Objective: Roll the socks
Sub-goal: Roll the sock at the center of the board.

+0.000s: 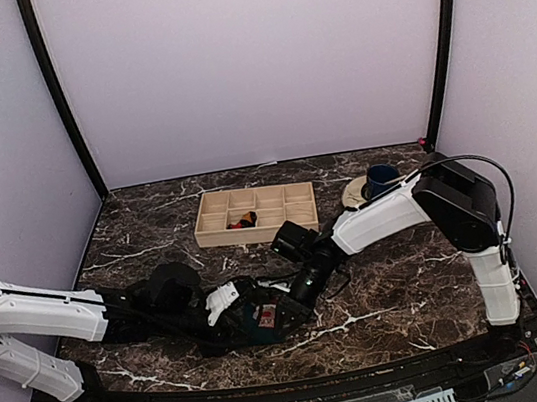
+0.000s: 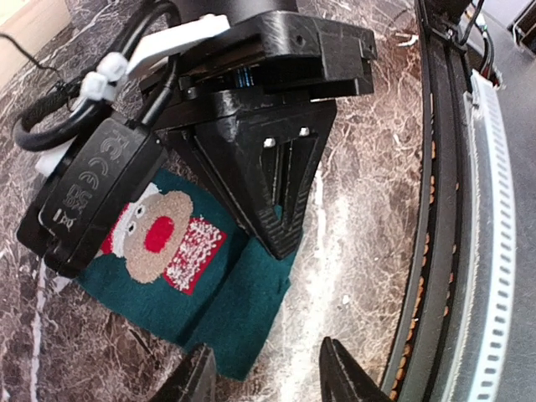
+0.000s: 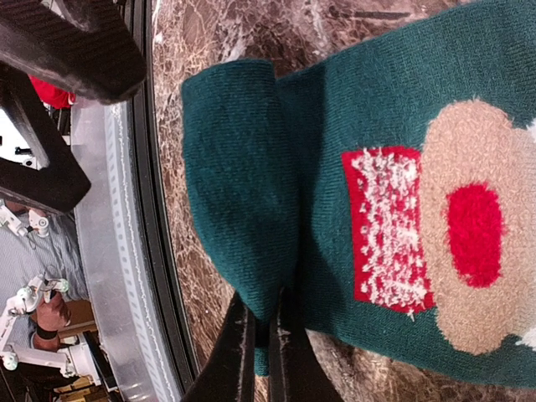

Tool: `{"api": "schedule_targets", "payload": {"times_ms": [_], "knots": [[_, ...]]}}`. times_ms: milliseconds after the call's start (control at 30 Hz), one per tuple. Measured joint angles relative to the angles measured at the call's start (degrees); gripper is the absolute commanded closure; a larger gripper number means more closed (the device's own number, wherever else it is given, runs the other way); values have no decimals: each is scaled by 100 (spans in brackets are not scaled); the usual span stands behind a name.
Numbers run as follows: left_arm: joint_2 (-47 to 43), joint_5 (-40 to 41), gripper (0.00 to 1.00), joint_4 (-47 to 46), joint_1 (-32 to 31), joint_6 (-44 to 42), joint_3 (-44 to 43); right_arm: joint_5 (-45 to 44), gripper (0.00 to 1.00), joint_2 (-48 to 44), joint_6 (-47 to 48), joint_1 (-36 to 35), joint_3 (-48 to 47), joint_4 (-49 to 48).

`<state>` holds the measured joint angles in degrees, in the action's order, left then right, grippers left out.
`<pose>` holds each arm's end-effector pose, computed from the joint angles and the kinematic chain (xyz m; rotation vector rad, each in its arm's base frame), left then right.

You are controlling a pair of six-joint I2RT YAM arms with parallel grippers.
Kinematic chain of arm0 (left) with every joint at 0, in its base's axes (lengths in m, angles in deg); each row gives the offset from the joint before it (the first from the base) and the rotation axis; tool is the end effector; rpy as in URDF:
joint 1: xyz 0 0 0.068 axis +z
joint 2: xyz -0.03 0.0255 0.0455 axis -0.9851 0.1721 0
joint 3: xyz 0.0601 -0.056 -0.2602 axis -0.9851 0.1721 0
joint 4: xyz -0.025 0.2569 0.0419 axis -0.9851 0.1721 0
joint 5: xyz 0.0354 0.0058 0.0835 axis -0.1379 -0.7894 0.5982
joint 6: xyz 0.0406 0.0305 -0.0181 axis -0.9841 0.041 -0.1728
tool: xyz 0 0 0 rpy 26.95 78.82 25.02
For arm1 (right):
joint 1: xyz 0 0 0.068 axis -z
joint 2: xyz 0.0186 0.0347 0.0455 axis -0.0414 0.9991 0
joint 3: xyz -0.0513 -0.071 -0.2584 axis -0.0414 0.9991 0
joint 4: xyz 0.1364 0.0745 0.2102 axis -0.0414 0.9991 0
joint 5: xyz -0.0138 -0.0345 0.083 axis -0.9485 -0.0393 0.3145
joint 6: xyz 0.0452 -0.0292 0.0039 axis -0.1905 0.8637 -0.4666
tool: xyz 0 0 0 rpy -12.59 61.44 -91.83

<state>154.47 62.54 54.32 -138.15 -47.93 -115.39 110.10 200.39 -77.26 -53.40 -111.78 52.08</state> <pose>0.1248 -0.2175 0.1735 1.2878 2.0017 -0.8061 0.2078 0.3536 0.1119 1.4490 -2.3091 -1.3413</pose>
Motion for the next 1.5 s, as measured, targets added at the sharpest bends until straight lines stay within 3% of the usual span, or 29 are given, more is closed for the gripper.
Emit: {"api": "schedule_targets", "payload": {"times_ms": [400, 900, 1167, 1500], "knots": [[509, 603, 54, 2, -273, -581, -149, 109, 100, 17, -2, 0, -22, 122], [901, 634, 55, 9, -297, -981, -358, 177, 100, 68, 72, 0, -94, 256], [1189, 560, 62, 44, -297, -1045, -487, 221, 100, 92, 105, 0, -94, 282], [1259, 391, 83, 190, -297, -988, -570, 229, 100, 94, 122, 7, -94, 289]]}}
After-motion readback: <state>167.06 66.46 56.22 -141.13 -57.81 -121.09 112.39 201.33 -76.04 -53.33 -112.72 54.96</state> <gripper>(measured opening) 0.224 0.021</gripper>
